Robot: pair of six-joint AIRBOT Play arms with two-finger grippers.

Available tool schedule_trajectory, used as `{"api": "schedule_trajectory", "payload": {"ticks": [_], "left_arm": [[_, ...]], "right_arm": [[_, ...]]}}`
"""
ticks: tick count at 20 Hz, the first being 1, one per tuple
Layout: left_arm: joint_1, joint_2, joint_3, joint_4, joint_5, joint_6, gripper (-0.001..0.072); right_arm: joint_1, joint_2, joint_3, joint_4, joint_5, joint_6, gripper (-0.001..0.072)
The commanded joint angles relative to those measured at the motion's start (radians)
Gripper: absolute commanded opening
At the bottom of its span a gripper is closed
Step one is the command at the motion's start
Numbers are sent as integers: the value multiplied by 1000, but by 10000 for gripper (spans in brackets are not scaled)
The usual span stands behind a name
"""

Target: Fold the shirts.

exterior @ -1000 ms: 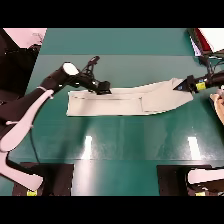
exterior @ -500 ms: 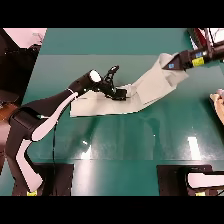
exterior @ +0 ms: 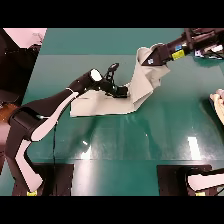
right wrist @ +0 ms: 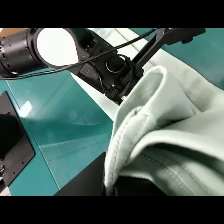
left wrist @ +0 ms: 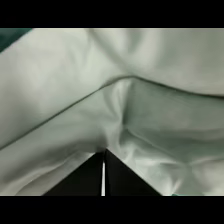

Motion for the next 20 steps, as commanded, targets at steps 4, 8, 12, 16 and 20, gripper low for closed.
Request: {"api": "schedule_trajectory", "payload": {"ticks": [4,8,12,16,20], "left_arm": [[126,150,1,201,-138,-1,22],[320,328,2,350,-240,0,23],[518,514,2,401,-278,18,23],[660,634,1,401,-315,18,23],[692,650,-6,399,-439,23,23]], "right_arm": [[95,-99,78,4,-3,0,10],[252,-180,78,8,-124,-11,12],[497,-333,78,95,-425,-155,248],[594,-383,78,113,-581,-197,475],[467,-301,77,-129,-352,-82,448]]}}
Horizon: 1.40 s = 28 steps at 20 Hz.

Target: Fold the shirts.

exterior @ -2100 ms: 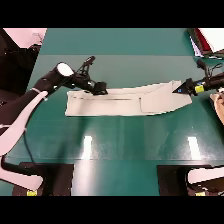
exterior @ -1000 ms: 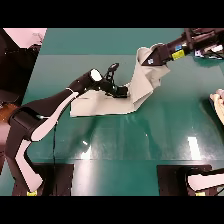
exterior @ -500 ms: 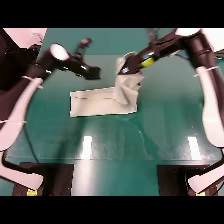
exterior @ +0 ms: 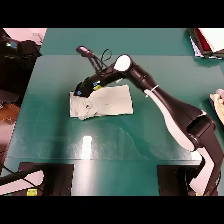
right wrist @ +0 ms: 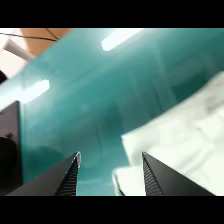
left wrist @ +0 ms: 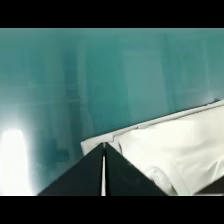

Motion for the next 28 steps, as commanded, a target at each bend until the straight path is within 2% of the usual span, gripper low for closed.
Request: {"api": "schedule_trajectory", "payload": {"ticks": [1,4,8,9,10,11,14,17,22,23,25,28], "left_arm": [[38,27,-17,-5,-109,9,24],[38,27,-87,-43,-117,10,24],[38,27,-209,-70,-114,24,24],[38,27,-240,-90,-105,40,24],[38,27,-269,-108,-90,45,23],[38,27,-294,-132,-76,50,24],[38,27,-342,-191,-40,63,24],[38,27,-346,-194,-25,63,24],[38,27,-346,-198,-24,88,24],[38,27,-346,-198,-25,88,24],[38,27,-346,-198,-32,89,24],[38,27,-346,-198,-35,88,24]], "right_arm": [[-94,51,-14,-192,193,99,448],[-250,142,-182,-238,274,129,443],[-450,256,-473,-237,225,178,445],[-486,271,-536,-235,206,178,529],[-514,277,-591,-225,188,178,698],[-534,275,-635,-199,174,177,720],[-546,274,-762,-80,51,162,683],[-505,264,-844,62,-80,88,647],[-400,117,-760,213,-76,63,625],[-379,87,-726,238,-73,63,578],[-338,37,-653,262,-74,62,553],[-301,10,-565,259,-76,17,77]]}}
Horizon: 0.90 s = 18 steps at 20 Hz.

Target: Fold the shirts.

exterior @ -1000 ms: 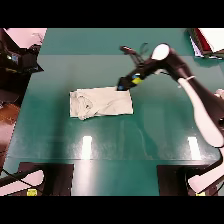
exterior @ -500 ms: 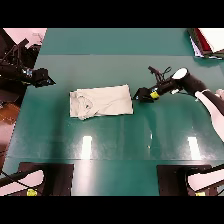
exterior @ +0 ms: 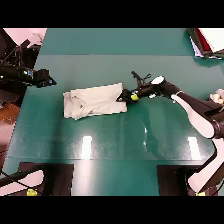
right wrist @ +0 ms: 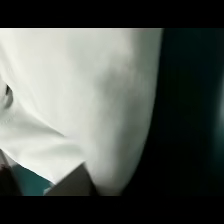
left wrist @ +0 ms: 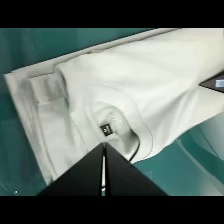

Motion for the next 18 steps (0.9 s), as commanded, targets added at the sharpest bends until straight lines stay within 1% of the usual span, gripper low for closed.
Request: {"api": "schedule_trajectory", "payload": {"ticks": [1,3,5,7,10,12,14,16,18], "left_arm": [[1,1,0,-3,-8,2,23],[-11,1,0,-4,-8,2,23],[-52,1,0,-3,-7,3,23],[-125,1,0,-3,6,3,23],[-253,1,0,-3,64,3,23],[-328,1,0,-4,122,2,23],[-388,1,0,-6,180,2,24],[-435,1,0,-11,217,2,23],[-467,1,0,-13,221,2,23]], "right_arm": [[41,-37,96,48,2,-61,15],[27,-13,125,38,18,-70,14],[-23,55,125,29,45,-60,14],[-106,163,98,-42,70,-11,14],[-291,343,47,-179,166,58,13],[-426,446,25,-275,211,69,14],[-563,518,19,-346,217,70,13],[-698,557,20,-353,211,69,13],[-819,566,21,-353,203,68,13]]}}
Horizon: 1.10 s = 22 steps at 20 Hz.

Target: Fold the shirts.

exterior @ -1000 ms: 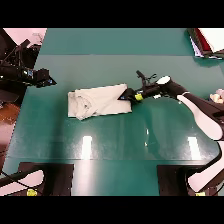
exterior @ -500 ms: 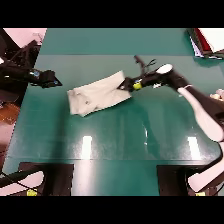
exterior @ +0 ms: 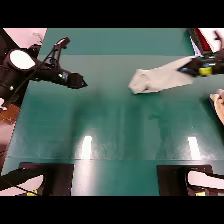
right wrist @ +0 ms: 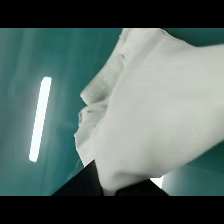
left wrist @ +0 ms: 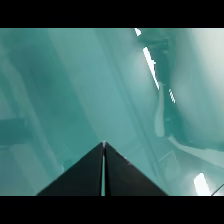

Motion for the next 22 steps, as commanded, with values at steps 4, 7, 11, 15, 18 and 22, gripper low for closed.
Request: {"api": "schedule_trajectory", "payload": {"ticks": [4,7,11,15,18,22], "left_arm": [[-88,0,0,-24,31,-5,23],[-89,0,0,-24,31,-9,24],[-89,0,0,-24,31,-9,23],[-89,0,0,-24,32,-12,24],[-89,0,0,-24,32,-11,24],[-89,0,0,-24,32,-11,23]], "right_arm": [[-360,50,-3,-43,-80,7,12],[-451,50,-3,-39,-155,7,12],[-512,49,20,-39,-206,6,12],[-540,12,159,-39,-219,-19,12],[-546,-14,275,-39,-152,-39,12],[-555,-10,354,-49,-93,-51,12]]}}
